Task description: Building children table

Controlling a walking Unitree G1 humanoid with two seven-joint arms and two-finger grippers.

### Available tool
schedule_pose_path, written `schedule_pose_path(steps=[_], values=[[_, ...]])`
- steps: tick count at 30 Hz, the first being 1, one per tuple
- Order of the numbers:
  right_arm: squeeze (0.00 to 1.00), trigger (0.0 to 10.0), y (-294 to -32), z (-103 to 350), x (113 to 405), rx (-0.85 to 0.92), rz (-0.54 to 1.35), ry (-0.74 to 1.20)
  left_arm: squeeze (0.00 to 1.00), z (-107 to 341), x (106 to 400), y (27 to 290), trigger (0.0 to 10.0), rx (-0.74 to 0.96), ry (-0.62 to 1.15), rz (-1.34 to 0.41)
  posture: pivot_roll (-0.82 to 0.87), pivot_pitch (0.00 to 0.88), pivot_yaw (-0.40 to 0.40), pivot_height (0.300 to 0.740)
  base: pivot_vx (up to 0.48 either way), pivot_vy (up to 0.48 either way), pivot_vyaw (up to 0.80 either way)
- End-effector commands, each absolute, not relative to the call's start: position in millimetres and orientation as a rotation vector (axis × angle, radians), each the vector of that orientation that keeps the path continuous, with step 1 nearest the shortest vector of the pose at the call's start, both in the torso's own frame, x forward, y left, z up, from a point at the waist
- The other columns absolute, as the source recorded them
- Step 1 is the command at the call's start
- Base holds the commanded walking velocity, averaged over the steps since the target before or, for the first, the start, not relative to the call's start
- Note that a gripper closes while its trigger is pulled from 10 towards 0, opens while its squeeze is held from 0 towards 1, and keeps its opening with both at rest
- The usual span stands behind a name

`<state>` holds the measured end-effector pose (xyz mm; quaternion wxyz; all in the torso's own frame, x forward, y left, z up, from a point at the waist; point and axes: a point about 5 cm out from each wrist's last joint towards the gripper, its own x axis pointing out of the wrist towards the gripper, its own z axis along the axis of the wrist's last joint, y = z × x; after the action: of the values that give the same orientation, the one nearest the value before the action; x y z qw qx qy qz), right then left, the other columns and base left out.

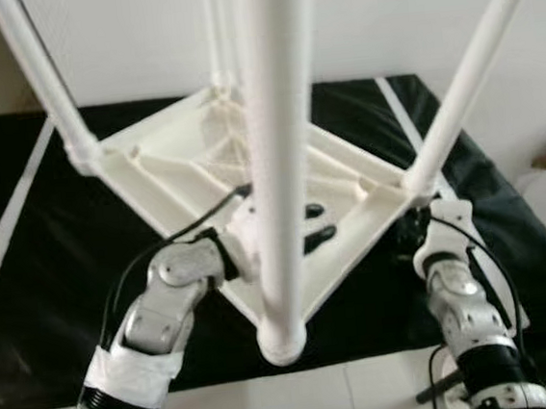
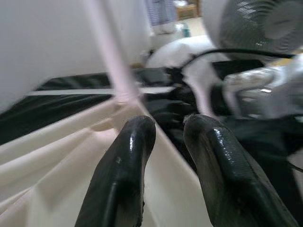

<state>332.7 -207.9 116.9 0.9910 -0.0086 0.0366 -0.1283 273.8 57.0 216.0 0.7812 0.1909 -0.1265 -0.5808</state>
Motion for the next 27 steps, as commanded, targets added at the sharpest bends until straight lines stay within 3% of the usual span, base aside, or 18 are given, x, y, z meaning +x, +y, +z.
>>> schedule_pose_path(steps=[1, 10, 15, 19, 23, 27], values=[[0.0, 10.0, -209.1, 112.1, 337.2, -0.011, -0.263, 0.104, 0.0, 216.6, 264.5, 47.3, 10.0, 0.405, -0.277, -1.307, -0.07, 0.089, -0.024, 0.74, 0.0, 0.0, 0.0], [0.0, 10.0, -215.3, 121.7, 343.7, -0.036, -0.283, 0.06, 0.0, 224.5, 265.4, 42.2, 10.0, 0.394, -0.295, -1.258, -0.06, 0.113, -0.018, 0.74, 0.0, 0.0, 0.0], [0.0, 10.0, -229.9, 129.7, 313.2, -0.05, -0.205, -0.066, 0.0, 246.1, 298.6, 87.7, 10.0, 0.421, -0.325, -1.001, -0.07, 0.14, -0.01, 0.74, 0.0, 0.0, 0.0], [0.0, 10.0, -233.3, 134.3, 293.2, -0.085, -0.064, -0.084, 0.0, 255.1, 306.3, 115.4, 10.0, 0.435, -0.311, -0.937, -0.09, 0.147, 0.008, 0.74, 0.0, 0.0, 0.0], [0.0, 10.0, -232.7, 135.6, 288.6, -0.086, -0.024, -0.084, 0.0, 256.9, 307.5, 120.5, 10.0, 0.434, -0.311, -0.926, -0.09, 0.147, 0.008, 0.74, 0.0, 0.0, 0.0], [0.0, 10.0, -226.2, 143.4, 271.1, -0.122, 0.155, -0.092, 0.0, 267.1, 316.4, 140.8, 10.0, 0.401, -0.317, -0.863, -0.12, 0.152, 0.024, 0.74, 0.0, 0.0, 0.0]])
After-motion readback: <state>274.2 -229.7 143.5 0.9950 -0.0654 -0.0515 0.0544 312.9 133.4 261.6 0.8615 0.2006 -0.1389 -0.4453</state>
